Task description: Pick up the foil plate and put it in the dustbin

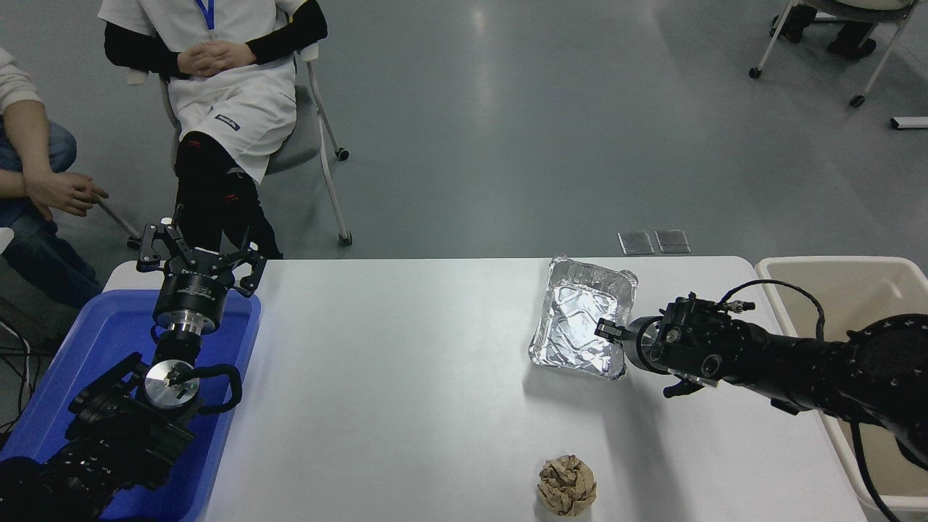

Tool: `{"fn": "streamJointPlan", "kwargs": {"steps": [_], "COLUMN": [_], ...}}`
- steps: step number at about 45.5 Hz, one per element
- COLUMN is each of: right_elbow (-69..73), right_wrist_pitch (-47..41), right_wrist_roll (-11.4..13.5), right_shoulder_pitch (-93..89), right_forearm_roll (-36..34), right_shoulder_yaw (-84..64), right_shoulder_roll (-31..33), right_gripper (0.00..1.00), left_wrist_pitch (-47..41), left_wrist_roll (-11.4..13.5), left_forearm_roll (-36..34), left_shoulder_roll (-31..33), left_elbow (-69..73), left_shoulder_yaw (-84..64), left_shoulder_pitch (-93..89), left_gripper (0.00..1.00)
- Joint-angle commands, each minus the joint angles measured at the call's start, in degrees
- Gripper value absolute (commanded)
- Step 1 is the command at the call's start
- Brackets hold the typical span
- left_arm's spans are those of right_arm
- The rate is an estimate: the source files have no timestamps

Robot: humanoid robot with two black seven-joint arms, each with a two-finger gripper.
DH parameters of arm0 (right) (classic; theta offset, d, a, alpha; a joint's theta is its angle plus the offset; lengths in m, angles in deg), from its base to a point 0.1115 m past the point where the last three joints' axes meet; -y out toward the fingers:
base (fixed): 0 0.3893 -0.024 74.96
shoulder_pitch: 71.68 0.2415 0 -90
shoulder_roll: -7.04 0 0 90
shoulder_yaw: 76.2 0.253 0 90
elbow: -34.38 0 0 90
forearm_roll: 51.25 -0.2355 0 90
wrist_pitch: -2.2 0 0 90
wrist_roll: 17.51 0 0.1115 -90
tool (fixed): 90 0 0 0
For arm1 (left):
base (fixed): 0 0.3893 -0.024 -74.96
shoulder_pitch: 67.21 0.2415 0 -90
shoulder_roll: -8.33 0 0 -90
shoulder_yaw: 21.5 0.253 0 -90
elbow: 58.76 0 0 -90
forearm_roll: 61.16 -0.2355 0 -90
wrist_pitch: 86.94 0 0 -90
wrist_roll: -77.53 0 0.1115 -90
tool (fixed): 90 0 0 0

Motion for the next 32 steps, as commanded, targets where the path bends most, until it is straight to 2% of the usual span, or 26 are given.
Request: {"fn": "streamJointPlan", "kwargs": {"steps": [1,7,16,32], "right_elbow": [9.72,13.59,13.86,14.21], "right_wrist_pitch": [-2.53,-9.64,-25.82,-43.66], "right_wrist_roll": [0.02,0.02,0.11,0.11], "right_shoulder_pitch": [9.24,15.39,20.93,33.59], "right_forearm_roll": [-0.04,-0.12,-0.39,-0.48], "right_shoulder_yaw": [-7.74,-12.93,-14.16,-16.27], "right_shoulder_roll": [3.91,5.23,7.17,7.96], "right_gripper": [0.00,0.00,0.00,0.00], "left_wrist_pitch": [-0.01,-0.01,0.07,-0.01], "left_wrist_roll": [0.01,0.01,0.01,-0.08], "left_forearm_roll": [0.08,0.00,0.00,0.00], "left_shoulder_roll": [-0.01,-0.01,-0.01,-0.01], "left_elbow": [-0.01,-0.01,-0.01,-0.01], "left_shoulder_yaw": [0.00,0.00,0.00,0.00], "left_shoulder_pitch": [0.00,0.00,0.00,0.00], "left_gripper": [0.99,0.99,0.99,0.99]}}
